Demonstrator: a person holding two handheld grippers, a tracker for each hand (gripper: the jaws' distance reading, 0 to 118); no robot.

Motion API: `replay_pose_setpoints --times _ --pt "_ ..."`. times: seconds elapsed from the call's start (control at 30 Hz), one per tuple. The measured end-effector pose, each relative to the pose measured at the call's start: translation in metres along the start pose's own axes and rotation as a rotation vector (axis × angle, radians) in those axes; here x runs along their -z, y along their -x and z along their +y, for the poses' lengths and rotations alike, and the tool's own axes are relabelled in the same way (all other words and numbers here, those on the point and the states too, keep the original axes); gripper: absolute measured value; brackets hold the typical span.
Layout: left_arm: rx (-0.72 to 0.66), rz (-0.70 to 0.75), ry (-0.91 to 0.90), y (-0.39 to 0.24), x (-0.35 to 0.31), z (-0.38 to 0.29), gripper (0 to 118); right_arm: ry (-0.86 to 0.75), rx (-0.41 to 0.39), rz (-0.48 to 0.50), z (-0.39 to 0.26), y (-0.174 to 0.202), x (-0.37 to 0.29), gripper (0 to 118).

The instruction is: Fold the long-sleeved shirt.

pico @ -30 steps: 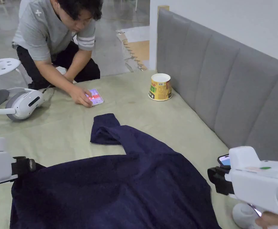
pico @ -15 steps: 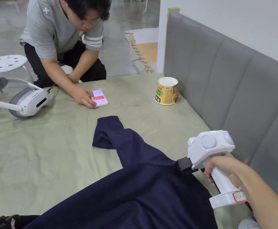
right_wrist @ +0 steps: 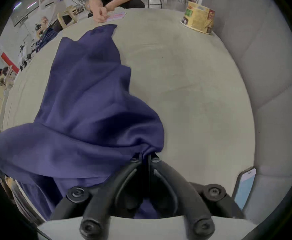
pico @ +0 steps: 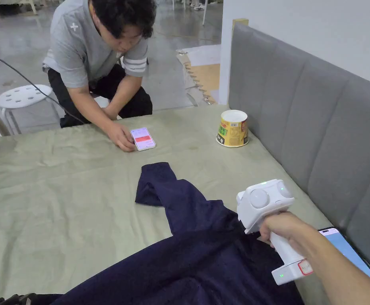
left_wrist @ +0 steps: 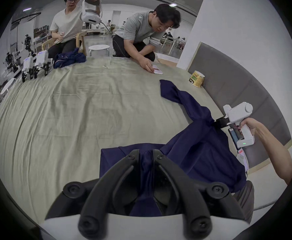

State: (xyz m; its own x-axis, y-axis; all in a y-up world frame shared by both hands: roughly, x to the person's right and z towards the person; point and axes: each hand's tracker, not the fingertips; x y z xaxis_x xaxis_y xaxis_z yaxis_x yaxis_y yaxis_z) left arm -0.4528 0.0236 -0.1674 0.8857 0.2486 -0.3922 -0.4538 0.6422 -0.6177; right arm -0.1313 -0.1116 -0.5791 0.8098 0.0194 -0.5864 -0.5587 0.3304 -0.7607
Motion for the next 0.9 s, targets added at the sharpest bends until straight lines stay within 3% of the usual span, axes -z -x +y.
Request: replay_pose_setpoints --times 0.17,0.43,0.53,0.73,0.83,0.9 --pt "0.06 0.047 -0.078 -0.001 -0.017 0.023 18 -0.127 -0.072 0.006 -0.011 0.005 -0.072 4" --pt "0.064 0.1 -0.301 0.009 -0.089 0.114 18 -0.469 -0.208 -0.032 -0.009 0.024 -0.276 4" --pt "0.035 0.129 -0.397 0.017 -0.126 0.156 18 -0.592 -0.207 -0.012 0.003 0.031 -0.343 4" --pt "0.048 0.155 -0.524 0.015 -0.195 0.26 18 -0.79 -0.223 -0.072 0.064 0.054 -0.457 4" --pt "0.063 0.193 -0.533 0.007 -0.217 0.316 18 -0.85 -0.204 -0.107 0.115 0.06 -0.498 4" --pt "0.053 0.21 -0.529 0.001 -0.227 0.351 18 -0.902 -0.148 -0.119 0.147 0.062 -0.521 4"
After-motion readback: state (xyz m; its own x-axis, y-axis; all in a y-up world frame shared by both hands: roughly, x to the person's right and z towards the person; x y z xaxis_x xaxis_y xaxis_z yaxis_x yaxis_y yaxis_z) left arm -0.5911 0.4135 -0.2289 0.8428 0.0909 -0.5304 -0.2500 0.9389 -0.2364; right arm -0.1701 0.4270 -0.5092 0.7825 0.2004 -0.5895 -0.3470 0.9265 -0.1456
